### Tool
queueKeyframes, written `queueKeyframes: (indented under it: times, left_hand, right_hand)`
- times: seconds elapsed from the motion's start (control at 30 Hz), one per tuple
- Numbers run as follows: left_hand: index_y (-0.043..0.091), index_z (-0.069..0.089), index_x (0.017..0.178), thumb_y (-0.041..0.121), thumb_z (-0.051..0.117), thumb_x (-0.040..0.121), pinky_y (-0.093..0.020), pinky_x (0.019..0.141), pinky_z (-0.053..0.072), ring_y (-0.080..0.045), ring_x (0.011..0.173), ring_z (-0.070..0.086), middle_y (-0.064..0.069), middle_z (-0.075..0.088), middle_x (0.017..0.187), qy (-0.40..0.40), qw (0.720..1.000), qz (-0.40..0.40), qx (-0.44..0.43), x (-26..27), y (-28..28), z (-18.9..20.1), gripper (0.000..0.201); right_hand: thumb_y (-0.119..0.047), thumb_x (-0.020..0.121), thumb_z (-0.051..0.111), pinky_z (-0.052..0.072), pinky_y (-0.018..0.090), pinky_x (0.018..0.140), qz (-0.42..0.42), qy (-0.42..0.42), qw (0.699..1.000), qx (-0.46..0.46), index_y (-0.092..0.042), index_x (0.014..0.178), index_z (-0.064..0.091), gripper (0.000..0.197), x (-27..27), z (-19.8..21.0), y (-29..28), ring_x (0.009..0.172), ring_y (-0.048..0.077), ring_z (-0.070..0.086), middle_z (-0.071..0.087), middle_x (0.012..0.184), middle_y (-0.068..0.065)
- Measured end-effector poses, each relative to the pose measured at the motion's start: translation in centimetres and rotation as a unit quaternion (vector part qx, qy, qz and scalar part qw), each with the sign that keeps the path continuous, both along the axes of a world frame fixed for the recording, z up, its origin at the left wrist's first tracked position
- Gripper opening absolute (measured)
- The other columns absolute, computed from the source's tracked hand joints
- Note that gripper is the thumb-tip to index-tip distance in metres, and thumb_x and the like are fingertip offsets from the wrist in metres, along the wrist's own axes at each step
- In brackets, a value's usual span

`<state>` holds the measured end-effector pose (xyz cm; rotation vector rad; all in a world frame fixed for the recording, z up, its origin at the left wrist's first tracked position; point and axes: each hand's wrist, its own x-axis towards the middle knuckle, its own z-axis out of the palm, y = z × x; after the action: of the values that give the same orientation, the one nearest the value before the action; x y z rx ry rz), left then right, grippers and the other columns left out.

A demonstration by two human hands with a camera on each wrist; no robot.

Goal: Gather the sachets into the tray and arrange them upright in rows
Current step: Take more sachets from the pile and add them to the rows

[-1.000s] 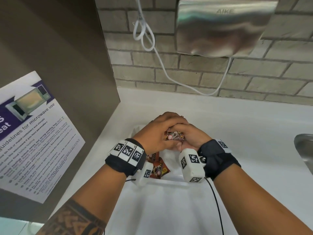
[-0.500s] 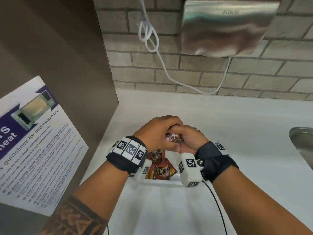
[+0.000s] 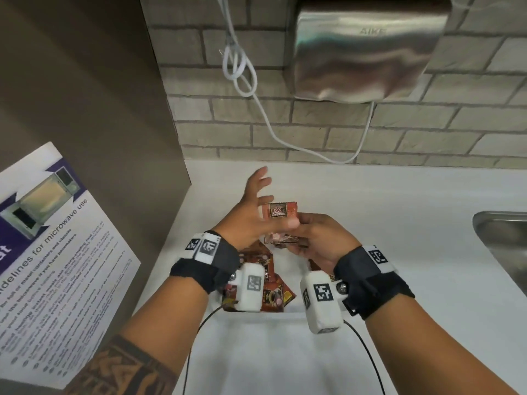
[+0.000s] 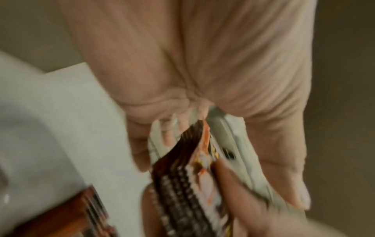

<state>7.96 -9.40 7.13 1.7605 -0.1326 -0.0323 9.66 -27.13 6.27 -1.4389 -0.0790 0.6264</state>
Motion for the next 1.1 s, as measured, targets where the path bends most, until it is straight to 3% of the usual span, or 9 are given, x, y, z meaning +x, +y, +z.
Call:
queueKeyframes:
  times: [0.1, 0.2, 0.37, 0.47, 0.53, 0.63, 0.77, 0.93, 1.1]
  left_hand:
    - [0.035, 0.034, 0.15, 0.033, 0.088, 0.067, -0.038, 0.089, 0.055, -0.017, 0.123, 0.057, 0.001, 0.05, 0.142, 0.145, 0.956, 0.012, -0.254, 0.2, -1.0, 0.0, 0.1]
    - [0.025, 0.053, 0.142, 0.015, 0.07, 0.084, -0.052, 0.089, 0.055, -0.032, 0.121, 0.061, -0.008, 0.059, 0.137, 0.18, 0.925, -0.055, -0.331, -0.3, -2.3, -0.2, 0.061]
    - [0.016, 0.058, 0.138, 0.016, 0.062, 0.095, -0.047, 0.089, 0.058, -0.033, 0.12, 0.061, -0.016, 0.059, 0.139, 0.151, 0.935, -0.062, -0.316, -0.7, -2.9, -0.4, 0.043]
    - [0.013, 0.061, 0.134, 0.016, 0.06, 0.097, -0.042, 0.081, 0.061, -0.033, 0.111, 0.066, -0.019, 0.066, 0.125, 0.156, 0.942, -0.049, -0.293, -1.1, -2.8, 0.0, 0.037]
    - [0.012, 0.065, 0.129, 0.017, 0.061, 0.097, -0.038, 0.073, 0.063, -0.026, 0.1, 0.068, -0.017, 0.067, 0.116, 0.149, 0.952, -0.027, -0.268, -1.3, -2.6, 0.1, 0.033]
    - [0.014, 0.067, 0.125, 0.015, 0.063, 0.096, -0.037, 0.067, 0.062, -0.022, 0.091, 0.067, -0.014, 0.066, 0.107, 0.143, 0.96, -0.018, -0.242, -1.3, -2.4, 0.2, 0.029]
    - [0.012, 0.063, 0.12, 0.007, 0.065, 0.094, -0.034, 0.061, 0.06, -0.019, 0.081, 0.066, -0.007, 0.067, 0.094, 0.136, 0.966, -0.045, -0.217, -1.2, -2.7, 0.0, 0.027]
    - [0.018, 0.065, 0.112, -0.004, 0.074, 0.084, -0.037, 0.073, 0.061, -0.018, 0.089, 0.067, 0.001, 0.069, 0.092, 0.114, 0.976, -0.068, -0.174, -1.3, -3.0, -0.6, 0.037]
    - [0.015, 0.067, 0.102, -0.003, 0.081, 0.079, -0.037, 0.067, 0.058, -0.026, 0.08, 0.069, -0.009, 0.071, 0.089, 0.068, 0.993, -0.011, -0.098, -0.7, -3.2, -1.2, 0.032]
  right_hand:
    - [-0.019, 0.086, 0.074, 0.049, 0.03, 0.08, 0.018, -0.012, 0.999, 0.026, -0.009, 0.117, 0.071, 0.032, 0.0, 0.7, -0.3, 0.096, 0.021, 0.065, 0.073, 0.11, 0.014]
    - [-0.009, 0.09, 0.069, 0.054, 0.046, 0.096, 0.022, -0.024, 0.997, 0.073, -0.002, 0.121, 0.067, 0.032, -0.3, 0.8, -0.1, 0.109, 0.032, 0.068, 0.071, 0.115, 0.019]
    - [-0.023, 0.084, 0.078, 0.054, 0.052, 0.094, 0.009, -0.107, 0.994, 0.005, -0.013, 0.119, 0.07, 0.037, -0.3, 0.0, -0.4, 0.105, 0.029, 0.07, 0.073, 0.113, 0.012]
    - [-0.046, 0.067, 0.087, 0.058, 0.031, 0.081, -0.022, -0.206, 0.969, -0.137, -0.032, 0.121, 0.066, 0.06, 0.0, 0.6, -1.4, 0.097, 0.013, 0.069, 0.066, 0.117, -0.003]
    - [-0.041, 0.074, 0.084, 0.049, 0.018, 0.071, -0.049, -0.261, 0.947, -0.183, -0.033, 0.12, 0.064, 0.05, 0.4, 1.6, -2.1, 0.092, 0.01, 0.063, 0.059, 0.113, -0.007]
    - [-0.034, 0.086, 0.076, 0.051, 0.018, 0.073, -0.056, -0.281, 0.946, -0.15, -0.03, 0.112, 0.067, 0.028, 1.2, 3.1, -2.6, 0.086, 0.013, 0.067, 0.067, 0.1, -0.002]
    - [-0.019, 0.082, 0.08, 0.056, 0.03, 0.081, 0.018, -0.271, 0.951, -0.145, -0.019, 0.103, 0.072, 0.022, 1.9, 4.0, -2.6, 0.077, 0.013, 0.07, 0.073, 0.086, 0.001]
    - [-0.011, 0.084, 0.078, 0.057, 0.04, 0.089, 0.018, -0.277, 0.949, -0.147, -0.016, 0.093, 0.076, 0.01, 2.9, 4.3, -3.0, 0.085, 0.027, 0.071, 0.076, 0.088, 0.009]
    - [-0.017, 0.084, 0.078, 0.045, 0.006, 0.068, 0.061, -0.34, 0.913, -0.218, -0.019, 0.086, 0.075, 0.004, 2.9, 5.0, -3.3, 0.067, -0.006, 0.061, 0.072, 0.077, -0.008]
